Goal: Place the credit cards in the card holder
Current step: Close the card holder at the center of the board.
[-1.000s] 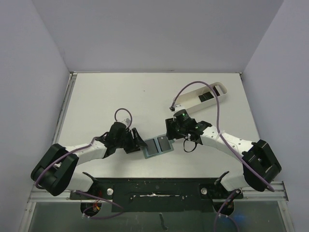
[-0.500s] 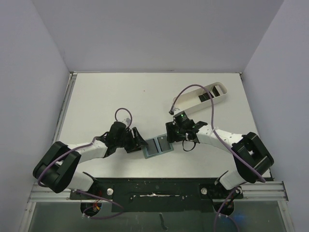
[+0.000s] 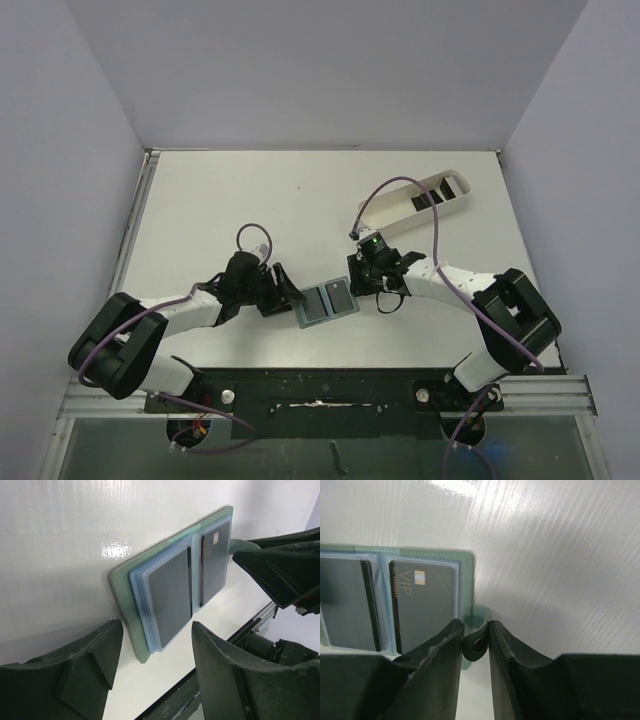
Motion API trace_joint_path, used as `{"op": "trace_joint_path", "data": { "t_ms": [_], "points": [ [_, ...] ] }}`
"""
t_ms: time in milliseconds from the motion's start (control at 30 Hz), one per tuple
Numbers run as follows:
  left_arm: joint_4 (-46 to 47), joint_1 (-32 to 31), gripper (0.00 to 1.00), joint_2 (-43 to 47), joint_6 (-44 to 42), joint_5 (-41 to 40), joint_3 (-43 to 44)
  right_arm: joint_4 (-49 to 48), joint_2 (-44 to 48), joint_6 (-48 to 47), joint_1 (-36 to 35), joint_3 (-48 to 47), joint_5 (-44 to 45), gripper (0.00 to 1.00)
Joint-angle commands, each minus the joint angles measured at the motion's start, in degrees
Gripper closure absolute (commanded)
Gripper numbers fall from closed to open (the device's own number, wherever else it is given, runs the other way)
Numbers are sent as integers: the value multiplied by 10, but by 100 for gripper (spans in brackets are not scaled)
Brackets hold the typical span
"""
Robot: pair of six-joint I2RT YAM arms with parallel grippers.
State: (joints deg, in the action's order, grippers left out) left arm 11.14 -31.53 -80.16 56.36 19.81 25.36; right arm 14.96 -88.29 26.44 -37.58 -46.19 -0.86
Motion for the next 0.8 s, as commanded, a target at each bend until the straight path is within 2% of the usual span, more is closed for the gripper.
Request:
{"op": "trace_joint_path", "data": {
  "t_ms": [0, 200, 567, 767],
  "points": [
    [14, 7, 44, 8, -10, 1, -2, -28, -5, 6, -4, 6, 13, 75],
    [-13, 12, 44, 19, -23, -13, -4, -39, -9, 18, -17, 15, 14, 88],
    [-112, 28, 44, 66, -65, -64, 10, -73, -21, 69, -63, 41, 14, 90],
    [-108, 31, 43, 81, -50, -50, -6, -85, -20, 92, -83, 54, 22, 91]
  ]
}}
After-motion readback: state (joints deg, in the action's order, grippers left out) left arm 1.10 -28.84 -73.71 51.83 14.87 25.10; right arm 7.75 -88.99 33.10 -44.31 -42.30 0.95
